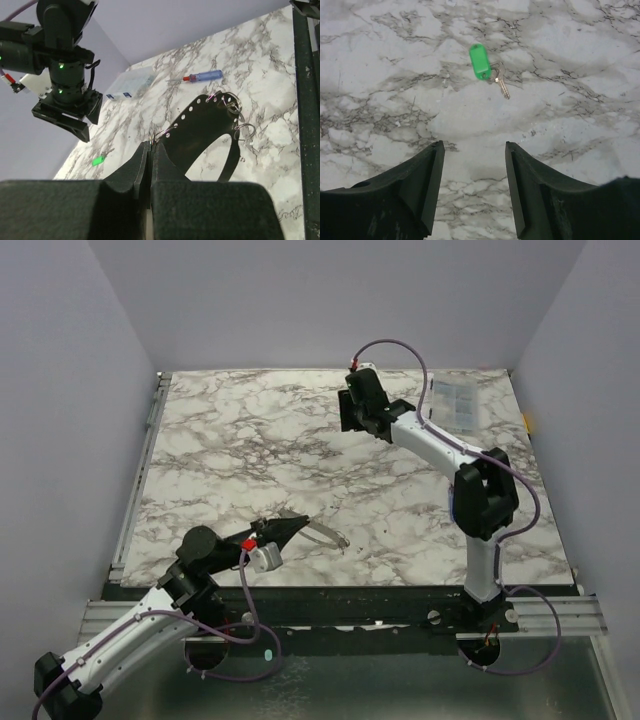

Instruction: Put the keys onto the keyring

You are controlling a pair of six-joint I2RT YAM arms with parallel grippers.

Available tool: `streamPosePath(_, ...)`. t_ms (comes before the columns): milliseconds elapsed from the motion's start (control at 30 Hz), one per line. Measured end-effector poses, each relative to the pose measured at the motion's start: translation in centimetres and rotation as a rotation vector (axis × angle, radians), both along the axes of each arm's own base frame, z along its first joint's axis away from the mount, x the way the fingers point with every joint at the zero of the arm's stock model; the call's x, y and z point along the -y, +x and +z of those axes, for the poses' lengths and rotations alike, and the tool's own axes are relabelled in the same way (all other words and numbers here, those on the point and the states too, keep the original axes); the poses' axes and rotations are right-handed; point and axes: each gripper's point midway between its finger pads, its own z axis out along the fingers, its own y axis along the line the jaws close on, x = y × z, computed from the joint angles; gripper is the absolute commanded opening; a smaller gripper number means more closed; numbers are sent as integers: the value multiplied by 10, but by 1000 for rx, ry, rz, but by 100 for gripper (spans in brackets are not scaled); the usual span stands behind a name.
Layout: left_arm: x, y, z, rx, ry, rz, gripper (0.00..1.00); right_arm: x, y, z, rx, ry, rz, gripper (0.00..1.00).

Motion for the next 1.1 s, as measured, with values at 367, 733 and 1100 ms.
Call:
streamPosePath(367, 3, 5, -20, -32, 71, 3, 0, 12, 75, -54, -62, 80, -170, 51)
streamPosePath(733, 5, 8, -30, -36, 107, 8, 0, 29, 93, -82, -157, 269, -287, 45)
streamPosePath(1100, 5, 9, -31, -27, 114, 10, 0, 5, 99, -104, -217, 379, -275, 41)
